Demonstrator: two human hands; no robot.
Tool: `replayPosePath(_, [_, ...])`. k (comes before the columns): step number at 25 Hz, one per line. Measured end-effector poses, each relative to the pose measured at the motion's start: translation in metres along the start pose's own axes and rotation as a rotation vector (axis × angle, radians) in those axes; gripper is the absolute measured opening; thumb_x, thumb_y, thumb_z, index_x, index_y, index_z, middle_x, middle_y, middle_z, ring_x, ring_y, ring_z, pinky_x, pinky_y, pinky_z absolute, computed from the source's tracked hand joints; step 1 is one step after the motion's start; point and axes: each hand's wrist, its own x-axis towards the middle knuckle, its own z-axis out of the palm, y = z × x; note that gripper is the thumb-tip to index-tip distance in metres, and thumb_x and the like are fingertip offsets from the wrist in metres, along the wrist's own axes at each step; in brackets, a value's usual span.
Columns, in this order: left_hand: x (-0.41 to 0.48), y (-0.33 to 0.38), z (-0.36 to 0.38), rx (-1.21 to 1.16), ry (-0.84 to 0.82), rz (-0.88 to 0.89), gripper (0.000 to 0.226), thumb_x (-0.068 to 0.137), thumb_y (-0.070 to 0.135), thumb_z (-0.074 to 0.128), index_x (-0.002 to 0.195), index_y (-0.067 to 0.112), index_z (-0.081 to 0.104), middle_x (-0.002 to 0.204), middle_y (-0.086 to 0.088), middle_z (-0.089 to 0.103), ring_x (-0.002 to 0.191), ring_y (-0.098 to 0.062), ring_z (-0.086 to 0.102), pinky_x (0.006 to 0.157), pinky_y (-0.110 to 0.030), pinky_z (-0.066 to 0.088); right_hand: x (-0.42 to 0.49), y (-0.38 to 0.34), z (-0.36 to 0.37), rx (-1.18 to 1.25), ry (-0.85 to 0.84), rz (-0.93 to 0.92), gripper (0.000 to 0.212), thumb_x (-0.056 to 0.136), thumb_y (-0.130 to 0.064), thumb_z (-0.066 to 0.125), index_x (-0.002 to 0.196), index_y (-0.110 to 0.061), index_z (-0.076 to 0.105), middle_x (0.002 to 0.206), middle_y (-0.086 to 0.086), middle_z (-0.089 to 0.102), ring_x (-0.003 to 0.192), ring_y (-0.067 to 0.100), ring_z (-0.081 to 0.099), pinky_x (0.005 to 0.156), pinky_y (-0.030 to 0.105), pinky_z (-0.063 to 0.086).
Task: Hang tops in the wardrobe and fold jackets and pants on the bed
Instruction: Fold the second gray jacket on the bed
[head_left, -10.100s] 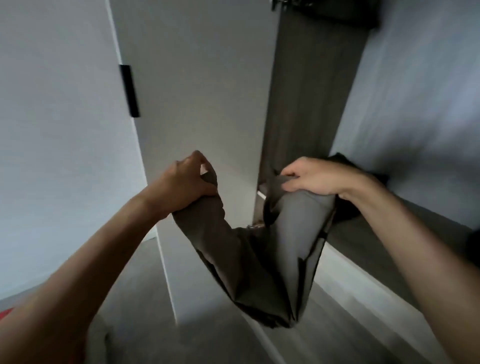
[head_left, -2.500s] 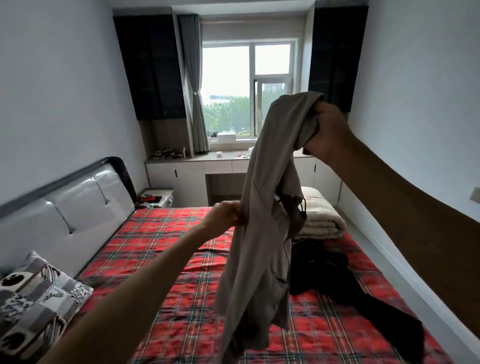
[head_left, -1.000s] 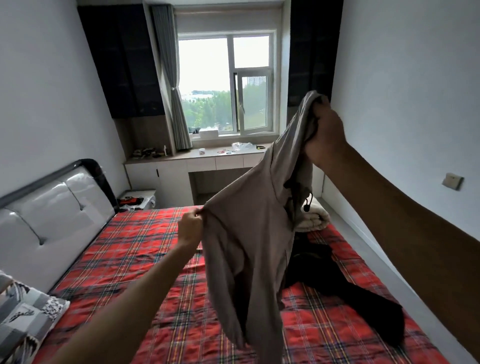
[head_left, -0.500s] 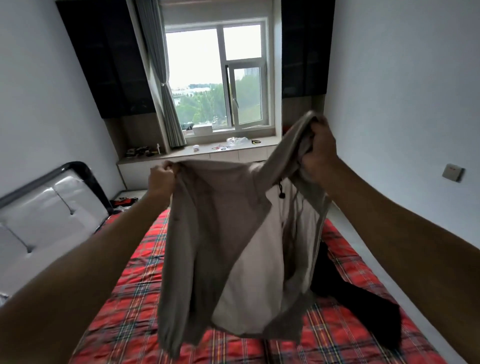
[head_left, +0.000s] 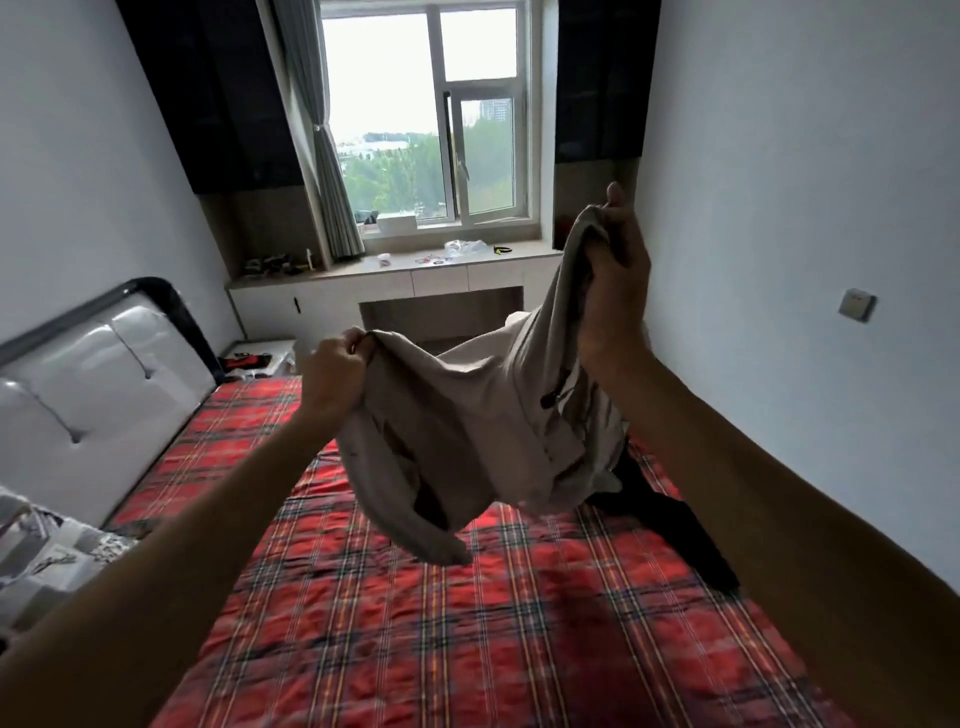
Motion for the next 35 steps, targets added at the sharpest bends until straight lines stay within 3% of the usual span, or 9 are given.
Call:
replayPosePath(3, [-0.049, 0.014, -0.026, 0.022, -0.008, 0.059, 0.021, 0.099, 0.019, 0.054, 0.097, 0.006, 0.07, 0.094, -0.014, 0.07, 0.087, -0.025, 0.06, 0.069, -0.026, 0.032, -0.042, -0.029, 0.017, -0.097, -0.06, -0.166, 0.021, 0.085, -0.007, 0.055, 0.088, -0.027, 0.061, 0.131, -0.015, 0.054, 0.125, 0.003, 0.048, 0.108, 0.034, 0.037])
replayPosePath(7, [-0.078, 0.04, -0.064, 0.047, -0.006, 0.109, 0.023, 0.099, 0.022, 0.054, 0.097, 0.006, 0.072, 0.095, -0.019, 0.07, 0.091, -0.032, 0.064, 0.07, -0.033, 0.037, -0.057, -0.074, 0.035, -0.068, -0.065, -0.313, 0.022, 0.088, -0.001, 0.051, 0.104, -0.012, 0.061, 0.13, -0.003, 0.05, 0.119, -0.007, 0.049, 0.104, 0.018, 0.036])
replayPosePath(12, [-0.087, 0.055, -0.086, -0.174, -0.091, 0.049, 0.02, 0.097, 0.024, 0.059, 0.086, 0.013, 0.072, 0.077, -0.004, 0.068, 0.068, -0.01, 0.058, 0.063, -0.021, 0.043, -0.038, -0.073, 0.044, -0.088, -0.087, -0.302, 0.023, 0.089, -0.004, 0.052, 0.109, -0.011, 0.059, 0.136, -0.002, 0.047, 0.13, 0.007, 0.044, 0.116, 0.035, 0.032])
replayPosePath(16, [-0.07, 0.031, -0.062, -0.287, -0.165, -0.08, 0.026, 0.098, 0.024, 0.057, 0.077, 0.016, 0.07, 0.07, 0.002, 0.065, 0.066, -0.007, 0.056, 0.066, -0.027, 0.045, -0.015, -0.029, 0.036, -0.166, -0.138, -0.264, 0.032, 0.09, 0.001, 0.051, 0.102, -0.028, 0.054, 0.122, -0.006, 0.054, 0.12, -0.001, 0.049, 0.108, 0.023, 0.036])
replayPosePath(20, [-0.04, -0.011, -0.004, -0.36, -0.229, -0.249, 0.019, 0.1, 0.021, 0.054, 0.091, 0.017, 0.07, 0.086, 0.003, 0.07, 0.076, -0.006, 0.064, 0.074, -0.021, 0.053, 0.028, 0.044, 0.024, -0.204, -0.203, -0.135, 0.01, 0.088, -0.018, 0.052, 0.092, -0.016, 0.061, 0.086, -0.01, 0.059, 0.086, 0.001, 0.059, 0.088, 0.025, 0.047])
replayPosePath(25, [-0.049, -0.114, 0.086, -0.073, -0.346, -0.297, 0.018, 0.099, 0.016, 0.056, 0.101, 0.005, 0.07, 0.096, -0.01, 0.071, 0.086, -0.017, 0.063, 0.082, -0.029, 0.049, 0.038, 0.155, -0.01, -0.59, -0.299, 0.007, 0.013, 0.086, -0.015, 0.051, 0.092, -0.012, 0.062, 0.082, 0.003, 0.067, 0.082, 0.022, 0.065, 0.073, 0.038, 0.05])
replayPosePath(27, [-0.086, -0.163, 0.125, 0.062, -0.452, -0.382, 0.017, 0.097, 0.013, 0.058, 0.083, 0.011, 0.067, 0.087, -0.012, 0.069, 0.081, -0.021, 0.061, 0.077, -0.033, 0.045, 0.001, 0.22, -0.042, -0.82, -0.355, 0.163, 0.01, 0.086, -0.014, 0.051, 0.09, -0.013, 0.06, 0.081, 0.008, 0.068, 0.08, 0.027, 0.063, 0.07, 0.036, 0.044])
replayPosePath(30, [-0.15, -0.216, 0.174, 0.14, -0.578, -0.56, 0.035, 0.097, 0.017, 0.059, 0.062, 0.021, 0.052, 0.064, 0.002, 0.057, 0.066, -0.015, 0.051, 0.066, -0.03, 0.037, -0.078, 0.313, -0.108, -0.881, -0.444, 0.736, 0.018, 0.09, -0.012, 0.052, 0.073, -0.011, 0.056, 0.069, 0.002, 0.059, 0.076, 0.02, 0.055, 0.061, 0.031, 0.035])
replayPosePath(35, [-0.18, -0.274, 0.212, 0.176, -0.655, -0.71, 0.031, 0.097, 0.022, 0.059, 0.068, 0.01, 0.063, 0.068, -0.002, 0.063, 0.066, -0.014, 0.052, 0.062, -0.025, 0.039, -0.164, 0.406, -0.194, -0.661, -0.354, 1.557, 0.018, 0.079, -0.014, 0.066, 0.087, 0.0, 0.074, 0.085, 0.016, 0.073, 0.083, 0.029, 0.069, 0.079, 0.037, 0.055])
